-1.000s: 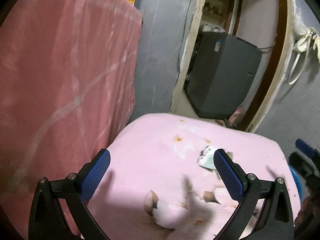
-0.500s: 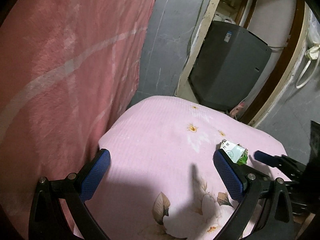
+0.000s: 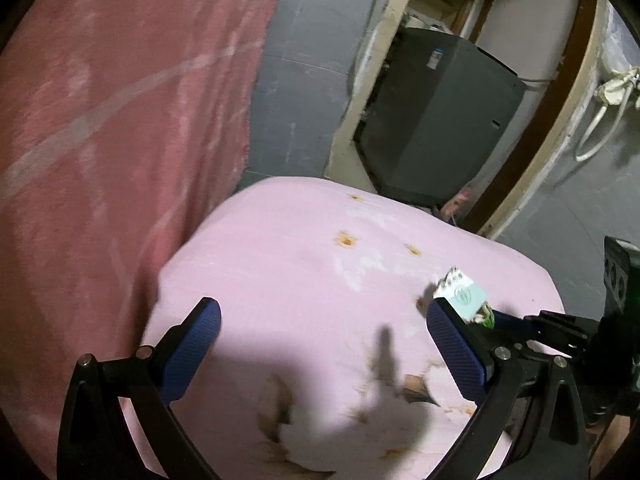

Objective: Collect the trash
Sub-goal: 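Grasp the green vegetable scrap with right tool while left tool grasps the paper packet, then lift both held items and carry them over the blue bucket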

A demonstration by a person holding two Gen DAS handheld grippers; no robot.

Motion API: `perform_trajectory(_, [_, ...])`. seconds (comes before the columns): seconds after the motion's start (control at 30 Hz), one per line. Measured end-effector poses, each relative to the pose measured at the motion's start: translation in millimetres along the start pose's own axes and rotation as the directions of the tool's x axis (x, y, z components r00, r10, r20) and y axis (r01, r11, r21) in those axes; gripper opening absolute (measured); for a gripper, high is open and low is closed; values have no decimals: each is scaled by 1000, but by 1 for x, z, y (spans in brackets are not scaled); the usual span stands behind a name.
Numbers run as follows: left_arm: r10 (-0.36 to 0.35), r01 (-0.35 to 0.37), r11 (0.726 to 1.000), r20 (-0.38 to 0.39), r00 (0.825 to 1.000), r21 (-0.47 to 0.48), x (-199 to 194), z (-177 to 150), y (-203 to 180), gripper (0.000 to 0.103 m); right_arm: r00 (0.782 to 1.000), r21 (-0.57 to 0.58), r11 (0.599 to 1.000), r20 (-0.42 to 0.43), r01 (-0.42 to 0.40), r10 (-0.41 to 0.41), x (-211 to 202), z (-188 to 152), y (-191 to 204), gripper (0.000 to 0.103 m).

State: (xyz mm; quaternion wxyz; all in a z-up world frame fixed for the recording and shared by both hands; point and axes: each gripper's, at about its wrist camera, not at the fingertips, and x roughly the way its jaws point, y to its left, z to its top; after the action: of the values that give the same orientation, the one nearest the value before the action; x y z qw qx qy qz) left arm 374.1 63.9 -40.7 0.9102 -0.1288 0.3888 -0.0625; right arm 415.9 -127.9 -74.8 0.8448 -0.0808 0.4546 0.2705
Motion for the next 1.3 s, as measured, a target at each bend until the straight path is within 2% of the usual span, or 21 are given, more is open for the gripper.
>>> perform_trajectory(0.17, [-21, 23, 997, -21, 1000, 76, 6, 1, -30, 101, 1000, -9, 1000, -2, 1, -1, -19, -17, -14, 25])
perform_trajectory(0.37, [-22, 30, 980, -38, 999, 197, 14, -7, -66, 101, 999, 6, 999, 26, 44, -44, -47, -40, -36, 25])
perform_trajectory(0.53, [1, 17, 959, -63, 998, 282, 27, -17, -93, 101, 997, 65, 997, 63, 31, -35, -58, -54, -53, 25])
perform_trajectory(0.7, [42, -11, 919, -72, 997, 394, 36, -27, -118, 99, 996, 105, 994, 94, -4, -6, -63, -63, -62, 25])
perform_trajectory(0.77, [70, -26, 897, -84, 994, 441, 47, -29, -125, 88, 994, 116, 993, 107, -15, 3, -66, -65, -64, 25])
perform_trajectory(0.83, [93, -35, 887, -105, 990, 460, 58, -30, -131, 78, 993, 122, 992, 119, -22, 8, -69, -67, -65, 26])
perform_trajectory(0.9, [100, -33, 889, -122, 987, 457, 64, -30, -128, 66, 991, 126, 992, 130, -30, 13, -73, -70, -67, 26])
perform_trajectory(1.07, [87, -19, 893, -131, 988, 449, 63, -29, -123, 45, 990, 138, 990, 143, -38, 18, -77, -76, -72, 26])
perform_trajectory(1.23, [75, -9, 884, -122, 990, 467, 56, -33, -132, 41, 987, 160, 986, 161, -43, 17, -82, -82, -74, 26])
perform_trajectory(1.3, [54, 7, 888, -120, 991, 461, 52, -33, -133, 33, 984, 168, 985, 176, -43, 13, -86, -84, -74, 26])
